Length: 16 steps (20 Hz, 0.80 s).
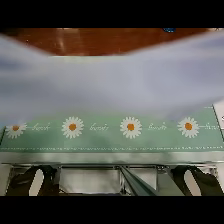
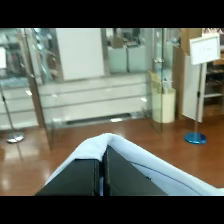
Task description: Fold the shirts.
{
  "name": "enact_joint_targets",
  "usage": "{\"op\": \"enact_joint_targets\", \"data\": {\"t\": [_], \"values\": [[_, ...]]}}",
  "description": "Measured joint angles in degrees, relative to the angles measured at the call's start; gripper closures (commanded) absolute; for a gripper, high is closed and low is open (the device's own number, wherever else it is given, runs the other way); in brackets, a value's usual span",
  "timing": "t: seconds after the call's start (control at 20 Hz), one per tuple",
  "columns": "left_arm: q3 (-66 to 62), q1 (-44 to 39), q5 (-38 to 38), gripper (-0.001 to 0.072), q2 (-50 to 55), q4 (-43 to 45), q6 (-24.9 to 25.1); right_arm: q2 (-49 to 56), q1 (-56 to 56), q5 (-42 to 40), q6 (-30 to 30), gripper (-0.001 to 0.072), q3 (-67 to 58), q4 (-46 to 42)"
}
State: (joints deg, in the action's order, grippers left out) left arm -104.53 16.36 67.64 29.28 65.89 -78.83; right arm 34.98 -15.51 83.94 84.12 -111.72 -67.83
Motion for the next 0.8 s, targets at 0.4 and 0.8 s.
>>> {"op": "enact_joint_targets", "data": {"t": [0.4,0.8], "values": [[11.78,-5.14,3.93,0.0692,-2.45,12.31,-6.08,-2.51,0.0,7.89,2.95,0.0692,7.37,-5.29],[34.73,-6.97,-3.72,0.0692,16.55,0.35,-0.9,9.7,0.02,-1.31,-2.14,0.0692,31.74,2.14]]}}
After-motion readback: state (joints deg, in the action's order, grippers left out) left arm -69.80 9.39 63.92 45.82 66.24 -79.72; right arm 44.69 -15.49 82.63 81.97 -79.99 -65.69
